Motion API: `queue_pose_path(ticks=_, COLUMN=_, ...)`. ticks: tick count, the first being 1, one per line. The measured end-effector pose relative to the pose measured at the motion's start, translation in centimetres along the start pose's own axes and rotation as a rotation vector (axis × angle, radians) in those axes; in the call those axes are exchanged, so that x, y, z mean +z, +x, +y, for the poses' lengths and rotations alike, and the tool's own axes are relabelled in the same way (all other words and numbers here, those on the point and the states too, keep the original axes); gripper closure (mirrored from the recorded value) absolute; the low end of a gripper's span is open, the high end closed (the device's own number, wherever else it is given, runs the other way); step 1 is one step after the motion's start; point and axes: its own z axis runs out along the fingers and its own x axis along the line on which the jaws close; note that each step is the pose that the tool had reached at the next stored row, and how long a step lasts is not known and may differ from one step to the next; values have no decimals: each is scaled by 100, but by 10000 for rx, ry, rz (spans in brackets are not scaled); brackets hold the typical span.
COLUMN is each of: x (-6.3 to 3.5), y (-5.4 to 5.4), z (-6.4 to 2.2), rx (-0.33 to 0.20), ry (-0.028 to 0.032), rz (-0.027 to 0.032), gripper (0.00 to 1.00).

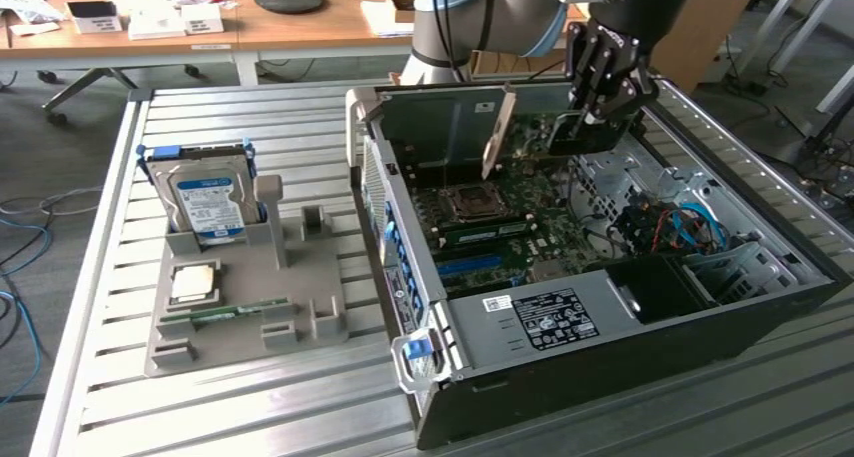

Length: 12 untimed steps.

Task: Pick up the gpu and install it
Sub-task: 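Insert the gpu into the slot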

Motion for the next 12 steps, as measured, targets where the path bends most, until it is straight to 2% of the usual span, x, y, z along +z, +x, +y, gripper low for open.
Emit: queue_pose_path(ticks=12, x=45, y=2, z=0, rx=0, ry=0, rz=0, gripper=73)
